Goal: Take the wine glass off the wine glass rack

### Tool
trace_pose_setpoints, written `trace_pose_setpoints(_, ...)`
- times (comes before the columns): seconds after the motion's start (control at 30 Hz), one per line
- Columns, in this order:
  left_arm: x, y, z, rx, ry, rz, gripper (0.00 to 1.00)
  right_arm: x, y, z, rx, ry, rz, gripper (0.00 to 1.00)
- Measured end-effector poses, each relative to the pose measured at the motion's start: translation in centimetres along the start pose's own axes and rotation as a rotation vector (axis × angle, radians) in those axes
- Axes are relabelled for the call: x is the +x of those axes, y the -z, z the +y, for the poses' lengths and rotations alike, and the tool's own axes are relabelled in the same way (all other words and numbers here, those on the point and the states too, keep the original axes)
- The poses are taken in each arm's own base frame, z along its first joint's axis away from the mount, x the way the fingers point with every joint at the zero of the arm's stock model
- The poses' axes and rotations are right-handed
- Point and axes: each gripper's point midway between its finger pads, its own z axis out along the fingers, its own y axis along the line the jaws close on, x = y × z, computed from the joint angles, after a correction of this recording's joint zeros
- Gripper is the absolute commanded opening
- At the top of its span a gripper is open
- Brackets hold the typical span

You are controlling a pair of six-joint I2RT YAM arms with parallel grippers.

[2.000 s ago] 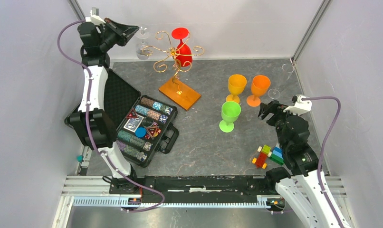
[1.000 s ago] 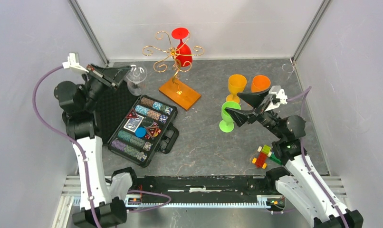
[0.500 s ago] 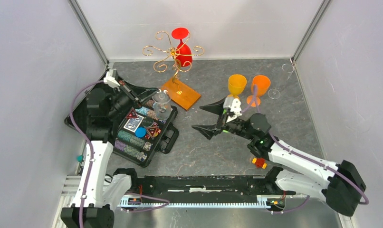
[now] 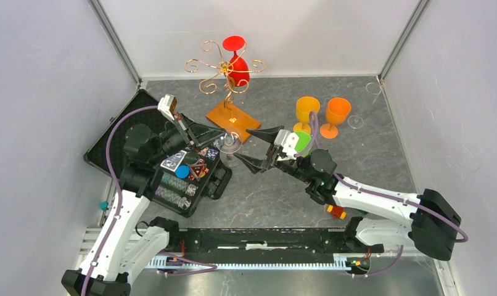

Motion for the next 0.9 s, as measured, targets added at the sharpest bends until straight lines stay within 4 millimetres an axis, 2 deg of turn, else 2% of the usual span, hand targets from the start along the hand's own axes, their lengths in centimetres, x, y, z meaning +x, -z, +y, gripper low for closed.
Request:
trace_pose_setpoints(0.2, 0.0, -0.2, 0.0, 0.003, 0.002, 0.000, 0.02, -1.0, -1.7, 0.3, -0.022, -0.006, -0.036, 0.58)
trace_pose_setpoints(0.33, -0.1, -0.4, -0.1, 0.010, 0.000, 0.001, 0.02, -0.9, -2.1, 0.8, -0.045, -0.016, -0.040, 0.40)
trace_pose_setpoints(0.57, 0.0, -0.5, -0.4, 0.023, -0.005, 0.003, 0.02, -1.0, -3.5, 0.9, -0.056, -0.056, -0.048, 0.38)
trace_pose_setpoints(0.63, 0.0, -0.5, -0.5, 0.026, -0.002, 0.003, 0.02, -1.0, -3.5, 1.0, -0.056, -0.068, -0.051, 0.30)
trace_pose_setpoints(0.77, -0.1, -0.6, -0.5, 0.026, 0.005, -0.002, 0.03, -1.0, -3.7, 1.3, -0.069, -0.093, -0.056, 0.01)
trace_pose_setpoints(0.83, -0.2, -0.6, -0.6, 0.027, 0.014, -0.004, 0.15, -1.1, -3.7, 1.5, -0.073, -0.108, -0.061, 0.00)
trace_pose_setpoints(0.9, -0.3, -0.6, -0.8, 0.035, 0.012, -0.009, 0.37, -1.4, -3.7, 1.5, -0.071, -0.117, -0.072, 0.00)
